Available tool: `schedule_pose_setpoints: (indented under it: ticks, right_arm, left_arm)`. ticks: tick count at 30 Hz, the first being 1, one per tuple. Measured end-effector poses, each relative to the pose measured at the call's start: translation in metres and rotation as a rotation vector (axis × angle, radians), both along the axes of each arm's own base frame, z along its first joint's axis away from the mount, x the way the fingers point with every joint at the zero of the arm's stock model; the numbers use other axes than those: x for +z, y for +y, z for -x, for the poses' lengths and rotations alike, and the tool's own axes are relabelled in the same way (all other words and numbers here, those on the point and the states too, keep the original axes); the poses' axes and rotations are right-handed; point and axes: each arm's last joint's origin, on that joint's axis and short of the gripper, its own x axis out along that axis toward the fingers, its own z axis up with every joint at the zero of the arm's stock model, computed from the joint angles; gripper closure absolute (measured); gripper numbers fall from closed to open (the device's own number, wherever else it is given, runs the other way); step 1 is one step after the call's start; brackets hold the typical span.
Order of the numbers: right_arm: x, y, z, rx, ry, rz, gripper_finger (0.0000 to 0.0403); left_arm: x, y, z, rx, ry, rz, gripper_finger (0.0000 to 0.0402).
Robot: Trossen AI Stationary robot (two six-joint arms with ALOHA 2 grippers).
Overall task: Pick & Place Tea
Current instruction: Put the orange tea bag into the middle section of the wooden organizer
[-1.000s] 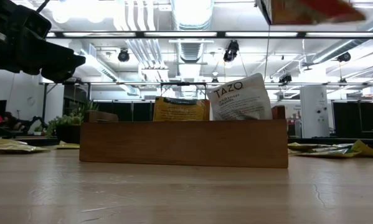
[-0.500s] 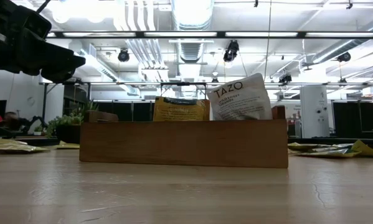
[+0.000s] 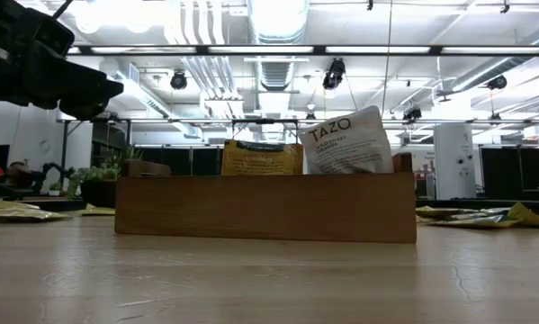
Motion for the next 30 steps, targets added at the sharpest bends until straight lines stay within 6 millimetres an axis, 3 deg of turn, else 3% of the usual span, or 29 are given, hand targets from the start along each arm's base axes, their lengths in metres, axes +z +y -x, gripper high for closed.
schedule_pose_setpoints:
  ticks: [15, 23, 30]
  right_arm:
    - [-0.008, -0.012, -0.014, -0.176, -0.07, -0.089, 0.0394]
    - [-0.042, -0.031, -0.052, -0.252, 0.019, -0.105, 0.0394]
    - [-0.041, -0.043, -0.061, -0.313, -0.045, -0.086, 0.0394]
  left_arm:
    - [0.0, 0.0, 0.0, 0.0, 0.0, 0.0, 0.0262]
    - [0.0, 0.0, 0.0, 0.0, 0.001, 0.0, 0.0262]
    - [-0.001, 0.0, 0.0, 0.0, 0.011, -0.001, 0.0262]
